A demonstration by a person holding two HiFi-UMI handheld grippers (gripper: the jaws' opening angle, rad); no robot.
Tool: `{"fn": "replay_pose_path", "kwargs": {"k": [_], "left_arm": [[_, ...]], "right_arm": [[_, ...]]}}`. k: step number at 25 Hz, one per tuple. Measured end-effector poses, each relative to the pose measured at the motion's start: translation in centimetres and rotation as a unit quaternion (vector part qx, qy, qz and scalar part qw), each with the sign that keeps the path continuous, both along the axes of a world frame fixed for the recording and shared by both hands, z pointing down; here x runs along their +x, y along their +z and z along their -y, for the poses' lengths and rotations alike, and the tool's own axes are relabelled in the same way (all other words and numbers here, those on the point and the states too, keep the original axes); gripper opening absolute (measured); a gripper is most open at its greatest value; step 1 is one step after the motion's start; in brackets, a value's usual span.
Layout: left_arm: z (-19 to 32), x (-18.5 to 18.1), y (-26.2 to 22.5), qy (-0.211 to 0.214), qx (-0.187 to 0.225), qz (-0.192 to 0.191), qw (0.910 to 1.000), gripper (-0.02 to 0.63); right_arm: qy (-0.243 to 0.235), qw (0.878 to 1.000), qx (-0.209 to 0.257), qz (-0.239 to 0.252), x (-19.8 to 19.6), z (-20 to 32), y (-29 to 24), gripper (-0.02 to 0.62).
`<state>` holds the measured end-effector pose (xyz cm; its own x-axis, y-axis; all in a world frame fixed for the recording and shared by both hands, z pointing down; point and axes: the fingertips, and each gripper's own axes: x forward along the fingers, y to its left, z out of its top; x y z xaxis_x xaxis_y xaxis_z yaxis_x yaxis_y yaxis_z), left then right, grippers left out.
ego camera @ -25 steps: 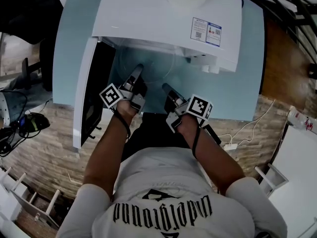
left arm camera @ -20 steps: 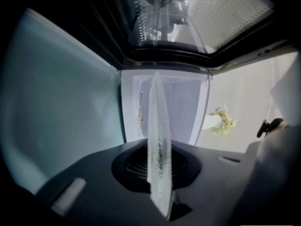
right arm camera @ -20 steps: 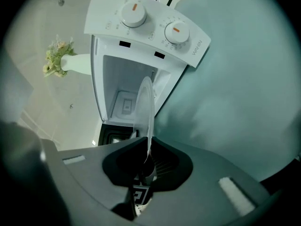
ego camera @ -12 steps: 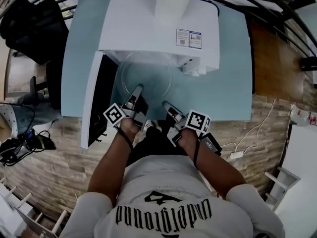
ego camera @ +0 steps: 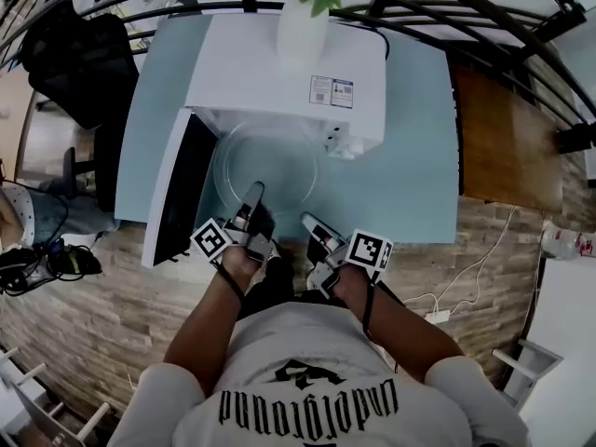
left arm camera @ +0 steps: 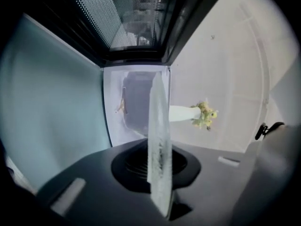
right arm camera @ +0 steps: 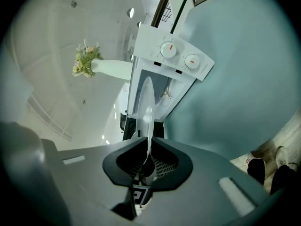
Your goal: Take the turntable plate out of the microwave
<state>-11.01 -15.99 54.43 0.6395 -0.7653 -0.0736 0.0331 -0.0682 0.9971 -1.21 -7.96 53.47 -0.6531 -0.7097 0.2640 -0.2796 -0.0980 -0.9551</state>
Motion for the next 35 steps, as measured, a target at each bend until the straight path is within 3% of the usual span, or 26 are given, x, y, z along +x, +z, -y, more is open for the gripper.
{"fn": "replay_pose_path", "kwargs": {"k": [19,35], "left_arm": [[-13.8,4.2,-7.0,-0.080,0.020,0.014,0.9965,0.075],[-22.1,1.3,-9.5,-0.075,0.023,0.015,0.9968,0.075]], "right_arm": [[-0.077,0.994,0.059,0.040,5.5,-12.2,-6.2,0.029],[-0.088,0.992,0.083,0.042,2.7,-20.6,-9.0,0.031]]}}
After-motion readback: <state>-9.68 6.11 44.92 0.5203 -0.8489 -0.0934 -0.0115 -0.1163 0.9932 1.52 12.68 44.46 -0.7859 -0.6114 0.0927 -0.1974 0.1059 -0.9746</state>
